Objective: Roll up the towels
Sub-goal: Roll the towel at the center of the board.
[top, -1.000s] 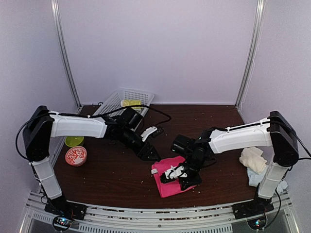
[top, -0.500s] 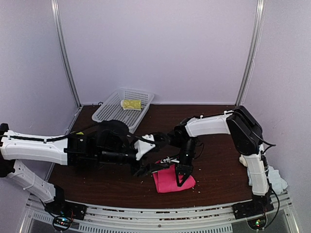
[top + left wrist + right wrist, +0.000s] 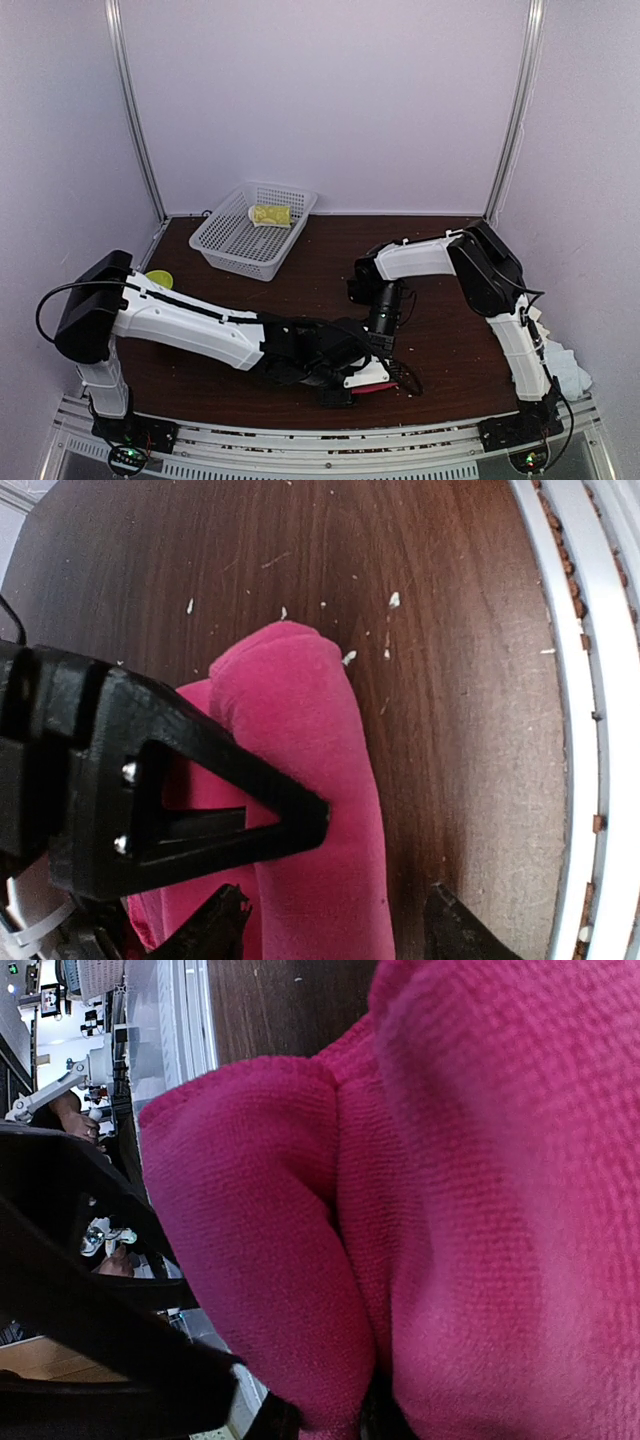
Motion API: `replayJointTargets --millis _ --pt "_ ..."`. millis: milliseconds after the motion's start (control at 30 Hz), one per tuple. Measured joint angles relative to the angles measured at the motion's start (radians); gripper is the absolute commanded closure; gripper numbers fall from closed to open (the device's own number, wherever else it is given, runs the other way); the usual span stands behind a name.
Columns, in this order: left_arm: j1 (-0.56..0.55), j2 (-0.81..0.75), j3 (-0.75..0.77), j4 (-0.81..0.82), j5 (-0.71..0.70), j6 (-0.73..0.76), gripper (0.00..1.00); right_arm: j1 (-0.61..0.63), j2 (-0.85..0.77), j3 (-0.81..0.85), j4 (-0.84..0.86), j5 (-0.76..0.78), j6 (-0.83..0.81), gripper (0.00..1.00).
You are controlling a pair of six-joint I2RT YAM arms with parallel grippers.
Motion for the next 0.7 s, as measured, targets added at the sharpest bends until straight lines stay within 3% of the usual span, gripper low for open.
replayJointTargets --millis 267,367,467,700 --pt "-0.004 0.103 0.037 0.002 -0.083 0.022 0.71 0.0 0.0 0.0 0.001 -0.001 -0.003 0.91" --pt "-0.004 0.103 0.04 0.001 -0.092 0.023 0.82 0.0 0.0 0.0 -0.001 -0.003 -0.008 0.79" --pt "-0.003 0.103 0.044 -0.003 -0.086 0.022 0.86 -0.002 -0.015 -0.006 0.004 0.0 -0.017 0.6" --pt "0.047 0.101 0.06 -0.016 0.095 -0.033 0.87 -0.051 -0.249 0.015 0.077 0.073 -0.017 0.45"
